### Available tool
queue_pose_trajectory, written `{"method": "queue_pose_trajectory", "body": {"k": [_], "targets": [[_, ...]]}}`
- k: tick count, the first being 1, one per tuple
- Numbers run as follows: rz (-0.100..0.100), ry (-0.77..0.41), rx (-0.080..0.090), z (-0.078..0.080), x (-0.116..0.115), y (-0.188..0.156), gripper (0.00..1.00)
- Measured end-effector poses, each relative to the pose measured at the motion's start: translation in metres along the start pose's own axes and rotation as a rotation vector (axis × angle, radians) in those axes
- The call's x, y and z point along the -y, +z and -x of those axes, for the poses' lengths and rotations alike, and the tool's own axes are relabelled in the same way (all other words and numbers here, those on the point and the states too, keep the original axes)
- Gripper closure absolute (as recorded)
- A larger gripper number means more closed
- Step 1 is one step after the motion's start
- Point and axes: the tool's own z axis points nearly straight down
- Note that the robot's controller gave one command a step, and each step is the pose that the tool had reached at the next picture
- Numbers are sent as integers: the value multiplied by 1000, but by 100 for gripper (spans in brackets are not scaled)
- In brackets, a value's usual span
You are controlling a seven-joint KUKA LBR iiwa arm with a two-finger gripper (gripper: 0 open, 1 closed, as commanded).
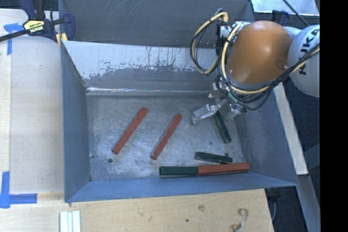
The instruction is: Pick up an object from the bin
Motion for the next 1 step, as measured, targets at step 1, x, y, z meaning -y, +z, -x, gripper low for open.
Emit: {"method": "queue_pose_trajectory", "body": {"k": [1], "targets": [[2,4,-1,-2,0,0,100]]}}
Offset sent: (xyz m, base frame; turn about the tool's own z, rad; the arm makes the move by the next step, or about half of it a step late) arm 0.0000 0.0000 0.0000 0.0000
